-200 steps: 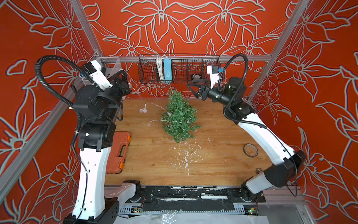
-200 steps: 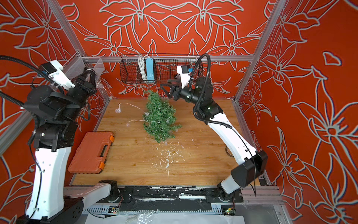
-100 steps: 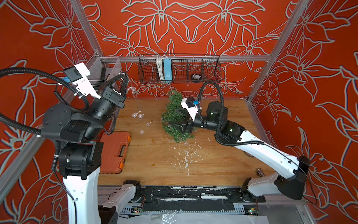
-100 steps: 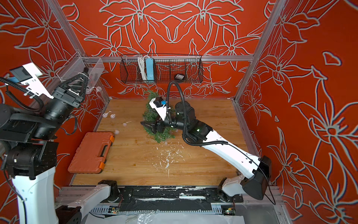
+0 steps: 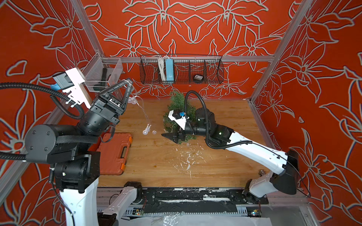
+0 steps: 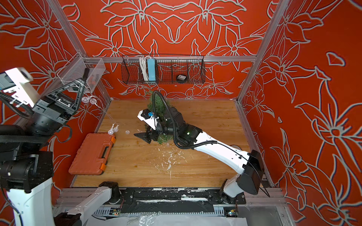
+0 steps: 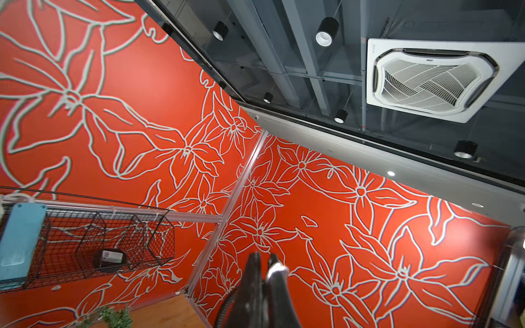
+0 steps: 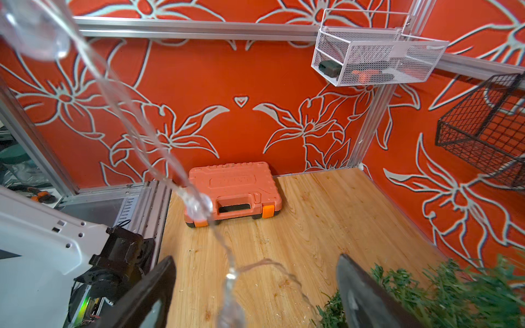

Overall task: Remove string lights from the small christmas tree
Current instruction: Remove the light string from the Christmas tree.

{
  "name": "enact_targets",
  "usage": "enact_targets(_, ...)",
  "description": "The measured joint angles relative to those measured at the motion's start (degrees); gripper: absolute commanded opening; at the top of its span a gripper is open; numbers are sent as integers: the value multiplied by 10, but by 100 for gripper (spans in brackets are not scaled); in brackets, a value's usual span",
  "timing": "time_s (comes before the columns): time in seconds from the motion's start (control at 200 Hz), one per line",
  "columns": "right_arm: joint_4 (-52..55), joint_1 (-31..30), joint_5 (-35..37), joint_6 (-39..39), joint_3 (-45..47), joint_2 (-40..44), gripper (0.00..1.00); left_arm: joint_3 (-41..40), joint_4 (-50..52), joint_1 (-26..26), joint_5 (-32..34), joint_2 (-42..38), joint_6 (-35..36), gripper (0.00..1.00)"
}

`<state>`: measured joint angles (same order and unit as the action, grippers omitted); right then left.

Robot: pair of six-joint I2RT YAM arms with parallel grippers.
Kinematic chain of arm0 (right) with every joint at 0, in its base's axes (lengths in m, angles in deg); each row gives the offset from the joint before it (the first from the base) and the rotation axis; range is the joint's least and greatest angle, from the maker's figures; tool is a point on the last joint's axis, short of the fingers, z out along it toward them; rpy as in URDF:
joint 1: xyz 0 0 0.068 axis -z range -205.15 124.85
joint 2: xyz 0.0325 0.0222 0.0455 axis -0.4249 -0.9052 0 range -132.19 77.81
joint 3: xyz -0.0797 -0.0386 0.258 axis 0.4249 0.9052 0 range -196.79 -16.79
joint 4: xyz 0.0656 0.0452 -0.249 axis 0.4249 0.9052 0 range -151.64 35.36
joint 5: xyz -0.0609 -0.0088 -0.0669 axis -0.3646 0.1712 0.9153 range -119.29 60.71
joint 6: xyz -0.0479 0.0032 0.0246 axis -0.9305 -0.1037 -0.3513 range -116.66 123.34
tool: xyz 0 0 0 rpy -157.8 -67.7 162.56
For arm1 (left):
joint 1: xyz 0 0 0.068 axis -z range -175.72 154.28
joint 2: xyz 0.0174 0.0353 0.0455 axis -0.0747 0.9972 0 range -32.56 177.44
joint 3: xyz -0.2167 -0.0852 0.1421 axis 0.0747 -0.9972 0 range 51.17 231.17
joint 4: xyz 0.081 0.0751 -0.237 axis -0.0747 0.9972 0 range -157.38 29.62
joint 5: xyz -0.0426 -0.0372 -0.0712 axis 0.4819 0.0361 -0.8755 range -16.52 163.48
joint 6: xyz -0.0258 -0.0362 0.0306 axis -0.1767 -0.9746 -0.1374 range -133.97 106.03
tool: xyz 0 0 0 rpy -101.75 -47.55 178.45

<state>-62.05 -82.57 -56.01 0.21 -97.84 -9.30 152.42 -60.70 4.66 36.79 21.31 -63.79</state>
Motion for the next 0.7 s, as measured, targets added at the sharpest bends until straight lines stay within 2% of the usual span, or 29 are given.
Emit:
enact_targets(0.22, -1, -7, -18, 0, 0, -21, 85, -17, -38, 1, -30, 1, -47, 0)
enact_targets(0.395, -12, -11, -50, 11, 0, -33, 74, -10, -51, 1, -35, 3, -58, 0)
enact_targets(0.485, -20, -14, -77, 26, 0, -36, 60, -7, -56, 1, -35, 4, -58, 0)
enact_targets(0.626, -36, -16, -97, 43, 6, -34, 24, -5, -57, 1, -35, 7, -57, 0)
enact_targets(0.701, -40, -18, -98, 44, 22, -26, 13, -3, -56, 1, -35, 10, -56, 0)
